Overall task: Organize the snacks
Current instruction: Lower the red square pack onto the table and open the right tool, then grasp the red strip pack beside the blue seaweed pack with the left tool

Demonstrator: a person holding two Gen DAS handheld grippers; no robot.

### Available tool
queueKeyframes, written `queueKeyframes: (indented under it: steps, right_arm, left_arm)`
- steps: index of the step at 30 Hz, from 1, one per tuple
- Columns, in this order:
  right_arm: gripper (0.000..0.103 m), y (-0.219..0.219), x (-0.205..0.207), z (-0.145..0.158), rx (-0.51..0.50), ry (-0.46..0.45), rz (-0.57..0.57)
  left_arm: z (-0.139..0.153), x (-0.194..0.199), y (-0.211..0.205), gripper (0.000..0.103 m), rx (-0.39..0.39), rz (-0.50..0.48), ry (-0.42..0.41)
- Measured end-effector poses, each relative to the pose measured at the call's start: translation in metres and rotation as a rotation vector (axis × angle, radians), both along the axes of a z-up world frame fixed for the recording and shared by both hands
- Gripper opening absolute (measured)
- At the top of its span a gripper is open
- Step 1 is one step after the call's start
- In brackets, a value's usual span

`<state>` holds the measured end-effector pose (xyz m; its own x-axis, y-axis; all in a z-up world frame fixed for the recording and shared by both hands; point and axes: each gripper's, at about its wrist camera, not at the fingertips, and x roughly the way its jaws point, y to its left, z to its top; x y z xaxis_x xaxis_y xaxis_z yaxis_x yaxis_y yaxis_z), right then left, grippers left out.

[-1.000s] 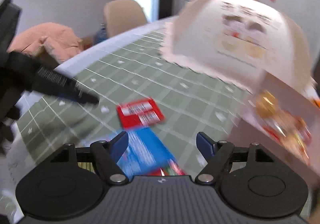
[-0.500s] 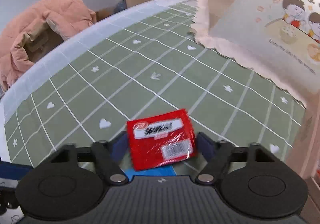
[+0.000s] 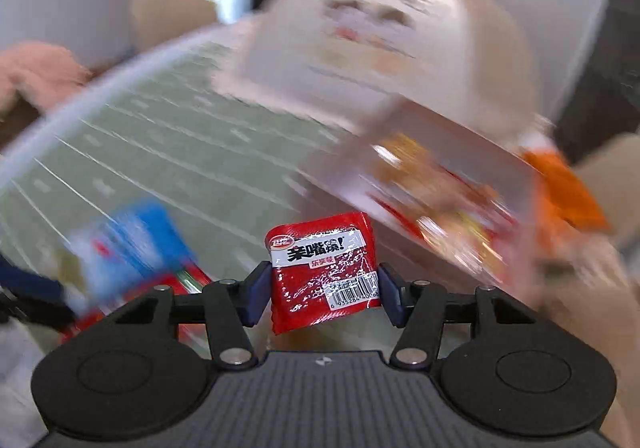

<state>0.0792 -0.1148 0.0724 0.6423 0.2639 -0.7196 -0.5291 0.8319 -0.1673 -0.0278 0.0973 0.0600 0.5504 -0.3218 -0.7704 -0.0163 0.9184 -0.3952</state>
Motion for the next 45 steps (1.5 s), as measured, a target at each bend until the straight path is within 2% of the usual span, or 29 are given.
queueKeyframes:
  steps: [2, 5, 7, 10, 11, 14, 16, 18, 19, 22, 25, 28, 31, 33, 35, 39, 40, 41, 42, 44, 45]
  right_arm:
    - [0.056, -0.021, -0.007, -0.011, -0.027, 0.025, -0.063]
    - [0.056, -0.036, -0.019, -0.027, -0.008, 0.092, -0.116]
    - [0.056, -0.037, -0.029, -0.032, 0.039, 0.133, -0.130]
    - [0.056, -0.027, -0.045, -0.035, 0.140, 0.199, -0.085]
    - [0.056, -0.023, -0.049, -0.037, 0.153, 0.201, -0.069]
    - [0.057, -0.008, -0.056, -0.039, 0.146, 0.160, -0.041]
    - [0.061, -0.006, -0.056, -0.042, 0.104, 0.114, -0.056]
    - [0.069, -0.013, -0.054, -0.044, 0.087, 0.087, -0.092]
    - [0.073, -0.019, -0.051, -0.045, 0.098, 0.098, -0.109]
    - [0.074, -0.039, -0.049, -0.050, 0.124, 0.152, -0.147]
    - [0.078, -0.046, -0.052, -0.057, 0.111, 0.138, -0.177]
    - [0.079, -0.052, -0.058, -0.058, 0.114, 0.140, -0.184]
    - [0.087, -0.057, -0.062, -0.061, 0.123, 0.121, -0.191]
    - [0.091, -0.062, -0.064, -0.063, 0.142, 0.108, -0.203]
    - [0.096, -0.062, -0.065, -0.065, 0.149, 0.093, -0.218]
    - [0.097, -0.061, -0.067, -0.067, 0.156, 0.074, -0.233]
    - [0.097, -0.061, -0.067, -0.067, 0.158, 0.074, -0.233]
    - [0.098, -0.060, -0.067, -0.067, 0.157, 0.074, -0.233]
    - [0.098, -0.060, -0.066, -0.067, 0.155, 0.078, -0.232]
    - [0.097, -0.055, -0.063, -0.065, 0.143, 0.105, -0.208]
    - [0.095, -0.052, -0.060, -0.062, 0.139, 0.135, -0.191]
  left_arm:
    - [-0.005, 0.008, -0.015, 0.033, -0.027, -0.061, -0.002]
    - [-0.015, 0.019, -0.030, 0.033, -0.013, -0.108, 0.014]
    - [-0.022, 0.025, -0.037, 0.033, 0.005, -0.120, 0.038]
    - [-0.025, 0.031, -0.038, 0.033, 0.047, -0.121, 0.050]
    - [-0.024, 0.033, -0.037, 0.029, 0.063, -0.118, 0.048]
    - [-0.019, 0.036, -0.024, 0.029, 0.119, -0.086, 0.045]
    - [-0.015, 0.039, -0.016, 0.030, 0.098, -0.056, 0.045]
    - [-0.012, 0.042, -0.017, 0.030, 0.053, -0.049, 0.039]
    - [-0.010, 0.044, -0.020, 0.030, 0.030, -0.056, 0.038]
    - [-0.007, 0.051, -0.040, 0.030, 0.016, -0.114, 0.031]
    - [-0.008, 0.057, -0.063, 0.033, 0.061, -0.153, 0.023]
    - [-0.012, 0.062, -0.075, 0.034, 0.123, -0.145, 0.025]
    - [-0.016, 0.060, -0.072, 0.035, 0.115, -0.157, 0.027]
    - [-0.017, 0.057, -0.064, 0.039, 0.099, -0.148, 0.024]
    - [-0.019, 0.054, -0.052, 0.050, 0.081, -0.113, 0.022]
    - [-0.017, 0.047, -0.026, 0.056, 0.078, -0.049, 0.005]
    - [-0.016, 0.046, -0.022, 0.055, 0.100, -0.035, 0.000]
    - [-0.016, 0.047, -0.021, 0.049, 0.149, -0.026, 0.006]
    - [-0.018, 0.049, -0.022, 0.047, 0.197, -0.024, 0.015]
    - [-0.025, 0.053, -0.022, 0.051, 0.261, -0.029, 0.051]
    - [-0.027, 0.052, -0.021, 0.051, 0.253, -0.023, 0.050]
